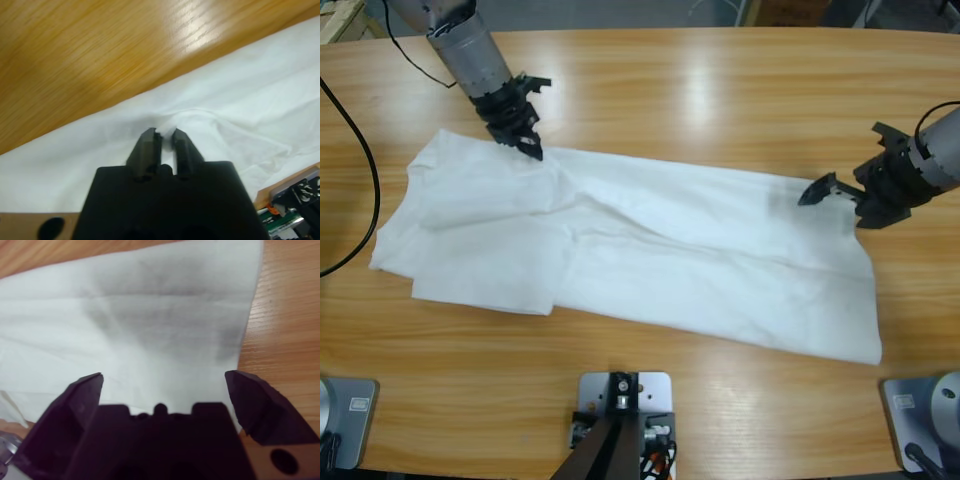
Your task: Fold clothes
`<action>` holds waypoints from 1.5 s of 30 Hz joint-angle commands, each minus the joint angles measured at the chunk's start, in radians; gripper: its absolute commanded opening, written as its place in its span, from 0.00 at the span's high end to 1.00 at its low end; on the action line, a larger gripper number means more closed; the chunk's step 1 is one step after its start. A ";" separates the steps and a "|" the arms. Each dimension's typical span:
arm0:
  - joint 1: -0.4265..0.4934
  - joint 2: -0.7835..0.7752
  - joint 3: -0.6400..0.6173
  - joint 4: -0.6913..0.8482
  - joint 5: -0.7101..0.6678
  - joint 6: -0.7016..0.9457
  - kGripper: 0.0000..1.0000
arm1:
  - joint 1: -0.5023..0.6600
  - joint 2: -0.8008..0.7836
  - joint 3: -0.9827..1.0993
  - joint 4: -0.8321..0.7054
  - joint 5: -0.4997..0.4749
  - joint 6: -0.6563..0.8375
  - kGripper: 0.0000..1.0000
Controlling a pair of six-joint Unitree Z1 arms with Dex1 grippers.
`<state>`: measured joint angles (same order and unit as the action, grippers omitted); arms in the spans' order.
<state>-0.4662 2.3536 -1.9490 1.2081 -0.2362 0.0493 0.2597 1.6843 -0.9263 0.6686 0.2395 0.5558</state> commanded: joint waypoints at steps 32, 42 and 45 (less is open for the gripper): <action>-0.147 -0.029 -0.013 -0.052 -0.014 0.222 1.00 | -0.010 0.066 0.037 -0.027 0.003 -0.008 0.00; -0.152 -0.035 -0.016 -0.023 0.066 0.215 0.03 | -0.010 0.043 0.044 -0.026 -0.002 -0.008 0.00; -0.152 -0.105 -0.027 -0.022 0.213 0.193 0.01 | -0.010 0.038 0.045 -0.023 -0.015 -0.009 0.00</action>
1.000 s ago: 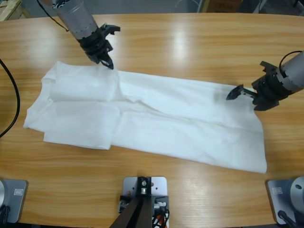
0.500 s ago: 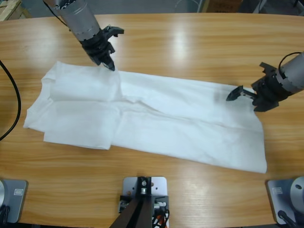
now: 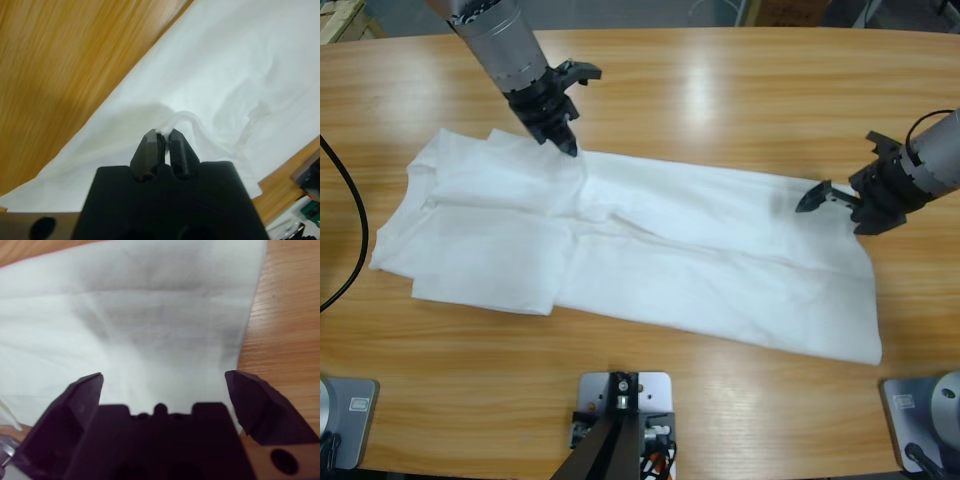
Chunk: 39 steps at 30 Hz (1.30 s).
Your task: Fold clothes
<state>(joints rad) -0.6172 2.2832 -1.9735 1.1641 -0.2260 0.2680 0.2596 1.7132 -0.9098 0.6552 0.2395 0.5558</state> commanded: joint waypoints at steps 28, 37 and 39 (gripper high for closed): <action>0.153 -0.335 0.760 -0.440 0.198 -0.227 1.00 | 0.041 -0.087 0.033 -0.146 0.082 -0.065 1.00; 0.163 -0.294 0.796 -0.489 0.212 -0.242 1.00 | 0.041 -0.035 0.054 -0.151 0.099 -0.065 1.00; 0.171 -0.286 0.809 -0.496 0.225 -0.251 1.00 | 0.041 -0.026 0.059 -0.158 0.098 -0.065 1.00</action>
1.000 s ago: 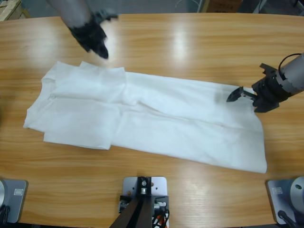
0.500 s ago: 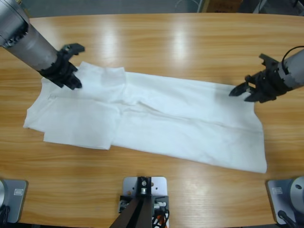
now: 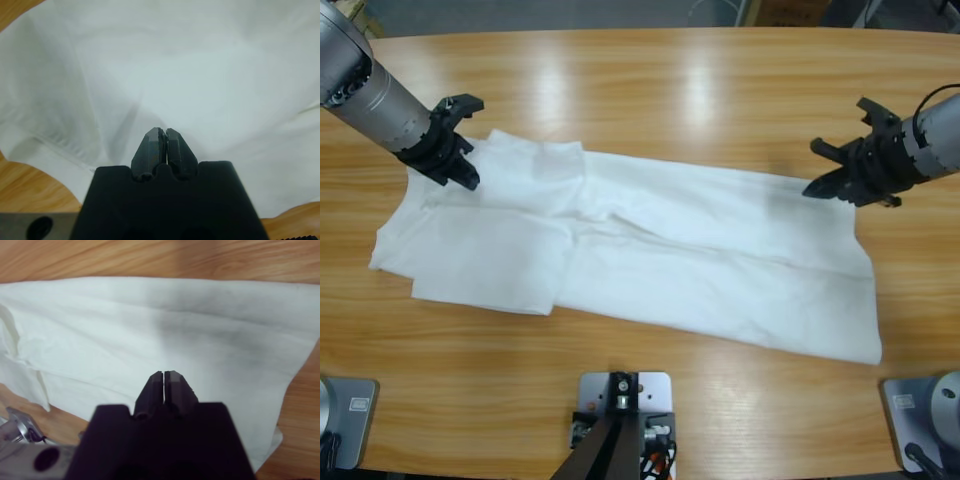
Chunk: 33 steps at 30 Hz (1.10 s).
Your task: Fold clothes
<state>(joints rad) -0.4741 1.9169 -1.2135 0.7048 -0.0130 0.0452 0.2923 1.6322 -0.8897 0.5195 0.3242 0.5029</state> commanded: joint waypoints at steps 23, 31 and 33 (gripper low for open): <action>-0.021 0.067 0.067 -0.077 0.013 -0.061 1.00 | 0.215 0.183 -0.075 -0.382 0.294 -0.007 0.99; -0.041 0.055 0.066 -0.077 0.011 -0.073 1.00 | 0.273 0.352 -0.295 -0.398 0.305 0.018 0.00; -0.041 0.056 0.066 -0.077 0.006 -0.073 1.00 | 0.281 0.390 -0.348 -0.394 0.307 0.028 0.00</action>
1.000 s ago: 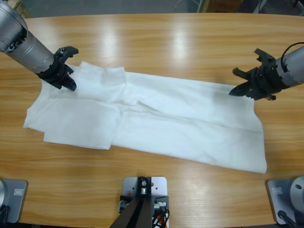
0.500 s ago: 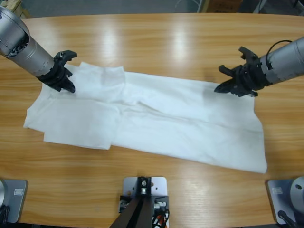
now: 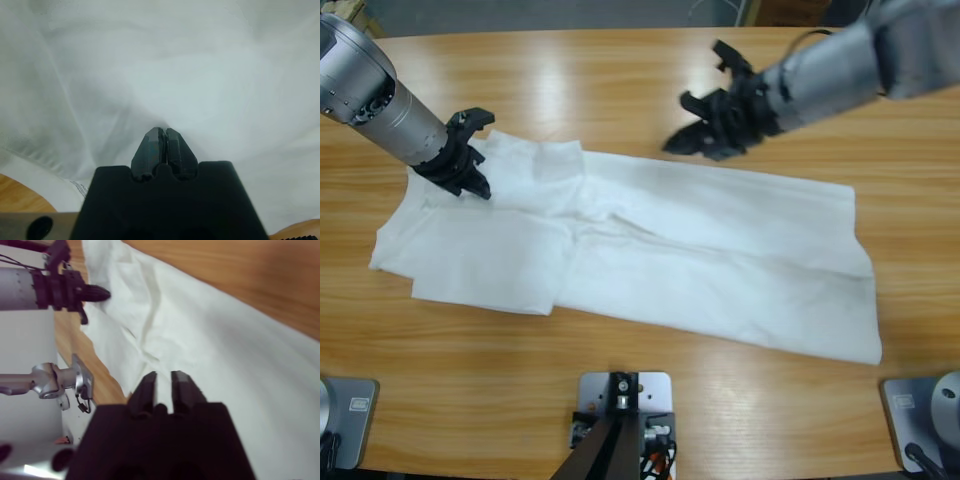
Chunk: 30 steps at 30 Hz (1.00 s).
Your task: Fold clothes
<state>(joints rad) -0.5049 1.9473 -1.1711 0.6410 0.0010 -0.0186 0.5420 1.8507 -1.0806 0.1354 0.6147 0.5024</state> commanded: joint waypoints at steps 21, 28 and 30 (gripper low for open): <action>-0.004 0.027 0.019 -0.014 -0.007 -0.006 1.00 | 0.103 0.419 -0.413 0.016 0.078 0.100 0.26; 0.002 0.024 0.018 -0.014 -0.009 -0.004 1.00 | 0.124 0.470 -0.462 0.016 0.073 0.117 0.26; 0.004 0.026 0.020 -0.014 -0.009 -0.001 1.00 | 0.124 0.469 -0.466 0.016 0.069 0.122 0.26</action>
<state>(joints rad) -0.5079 1.9473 -1.1711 0.6409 0.0007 -0.0195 0.6504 2.2440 -1.5257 0.1415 0.6771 0.6026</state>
